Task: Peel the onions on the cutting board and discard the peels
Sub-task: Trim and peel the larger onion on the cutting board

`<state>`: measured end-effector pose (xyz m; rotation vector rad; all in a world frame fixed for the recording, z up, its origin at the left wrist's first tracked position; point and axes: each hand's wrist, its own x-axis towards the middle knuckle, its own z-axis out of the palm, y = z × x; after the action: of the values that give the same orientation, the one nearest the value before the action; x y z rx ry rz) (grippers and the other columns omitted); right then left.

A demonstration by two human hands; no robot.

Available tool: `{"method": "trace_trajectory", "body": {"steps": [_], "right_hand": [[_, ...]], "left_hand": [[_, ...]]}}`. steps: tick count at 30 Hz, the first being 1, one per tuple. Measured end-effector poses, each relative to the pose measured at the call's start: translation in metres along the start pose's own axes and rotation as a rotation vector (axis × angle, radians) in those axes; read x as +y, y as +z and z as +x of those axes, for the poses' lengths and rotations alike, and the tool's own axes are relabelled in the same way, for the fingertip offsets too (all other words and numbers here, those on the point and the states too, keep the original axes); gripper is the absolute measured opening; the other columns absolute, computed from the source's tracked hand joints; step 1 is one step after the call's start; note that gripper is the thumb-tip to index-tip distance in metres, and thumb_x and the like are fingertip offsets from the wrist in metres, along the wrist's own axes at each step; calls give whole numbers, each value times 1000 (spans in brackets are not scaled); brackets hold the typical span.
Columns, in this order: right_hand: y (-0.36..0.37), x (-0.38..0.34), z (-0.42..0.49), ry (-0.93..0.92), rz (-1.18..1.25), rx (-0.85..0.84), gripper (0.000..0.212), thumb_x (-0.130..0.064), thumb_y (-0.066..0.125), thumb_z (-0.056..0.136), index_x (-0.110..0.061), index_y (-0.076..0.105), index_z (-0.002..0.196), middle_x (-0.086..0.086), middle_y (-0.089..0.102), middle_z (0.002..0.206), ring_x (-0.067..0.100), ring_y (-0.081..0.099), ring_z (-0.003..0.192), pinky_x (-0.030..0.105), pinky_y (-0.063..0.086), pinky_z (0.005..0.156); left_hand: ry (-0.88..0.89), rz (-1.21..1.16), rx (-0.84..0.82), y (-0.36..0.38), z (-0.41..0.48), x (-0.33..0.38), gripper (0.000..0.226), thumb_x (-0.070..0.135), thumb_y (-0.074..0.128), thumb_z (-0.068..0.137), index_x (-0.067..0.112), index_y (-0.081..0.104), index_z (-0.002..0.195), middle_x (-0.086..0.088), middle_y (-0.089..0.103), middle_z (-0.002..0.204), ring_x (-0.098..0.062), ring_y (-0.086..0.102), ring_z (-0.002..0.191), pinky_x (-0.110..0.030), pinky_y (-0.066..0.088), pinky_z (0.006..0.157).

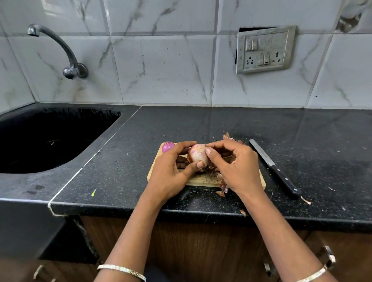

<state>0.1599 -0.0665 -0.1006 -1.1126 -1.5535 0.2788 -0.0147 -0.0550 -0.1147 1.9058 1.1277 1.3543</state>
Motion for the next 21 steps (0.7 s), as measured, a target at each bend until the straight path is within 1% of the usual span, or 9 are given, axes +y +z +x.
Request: {"method": "trace_trajectory", "body": {"steps": [1, 3, 6, 7, 10, 12, 15, 19, 21], "right_hand": [[0, 1, 0, -13, -11, 22, 5, -25, 76, 87, -24, 80, 90, -20, 74, 83, 0, 69, 91, 39, 45, 109], [0, 2, 1, -30, -30, 48, 5, -21, 76, 86, -23, 80, 87, -21, 73, 82, -5, 65, 96, 39, 42, 111], [1, 3, 1, -37, -45, 57, 5, -13, 74, 86, -17, 77, 85, -12, 73, 78, 4, 68, 81, 25, 44, 102], [1, 3, 1, -32, -57, 53, 5, -13, 73, 87, -16, 76, 85, -10, 72, 77, 6, 68, 80, 24, 45, 100], [3, 6, 1, -4, -102, 39, 5, -14, 69, 90, -15, 73, 86, -6, 71, 79, 12, 67, 87, 33, 51, 93], [4, 7, 1, 17, -114, 41, 6, -14, 67, 92, -16, 71, 88, -5, 70, 81, 15, 66, 86, 36, 54, 83], [4, 7, 1, 37, -125, 74, 6, -13, 65, 94, -16, 69, 90, -3, 70, 85, 15, 65, 82, 28, 54, 74], [3, 8, 2, 79, -151, 100, 9, -10, 65, 92, -19, 67, 93, -4, 69, 90, 10, 65, 82, 24, 53, 74], [1, 6, 2, 94, -134, 96, 21, -5, 65, 88, -21, 68, 102, -8, 69, 99, 3, 64, 85, 25, 55, 77]], "left_hand": [[0, -2, 0, 0, 0, 0, 53, 22, 82, 84, 19, 63, 133, 6, 70, 119, 0, 69, 101, -19, 57, 87], [-1, -6, -4, 0, 1, 0, 54, 20, 84, 83, 19, 63, 133, 6, 71, 119, -1, 69, 101, -20, 57, 87], [-1, -13, -11, 0, 0, 0, 55, 19, 85, 82, 20, 64, 132, 5, 71, 120, -3, 69, 101, -20, 58, 87], [-3, -18, -12, -1, 0, 0, 54, 19, 85, 82, 20, 64, 132, 5, 70, 120, -3, 69, 101, -20, 58, 86], [-4, -28, -11, -1, 0, 1, 53, 20, 84, 82, 21, 63, 131, 7, 70, 119, -1, 69, 101, -19, 58, 86], [-6, -31, -13, 0, 0, 2, 52, 20, 84, 83, 23, 63, 130, 9, 70, 118, 0, 68, 102, -19, 58, 86], [-16, -39, -17, 0, 0, 1, 52, 19, 83, 83, 23, 63, 130, 9, 69, 118, -1, 68, 102, -21, 58, 88], [-38, -66, -20, 0, 0, 0, 51, 16, 83, 84, 21, 63, 131, 9, 69, 119, -10, 70, 103, -26, 59, 89], [-46, -76, -26, 0, 0, 1, 49, 15, 81, 86, 20, 63, 131, 8, 69, 120, -10, 69, 105, -27, 59, 90]]}}
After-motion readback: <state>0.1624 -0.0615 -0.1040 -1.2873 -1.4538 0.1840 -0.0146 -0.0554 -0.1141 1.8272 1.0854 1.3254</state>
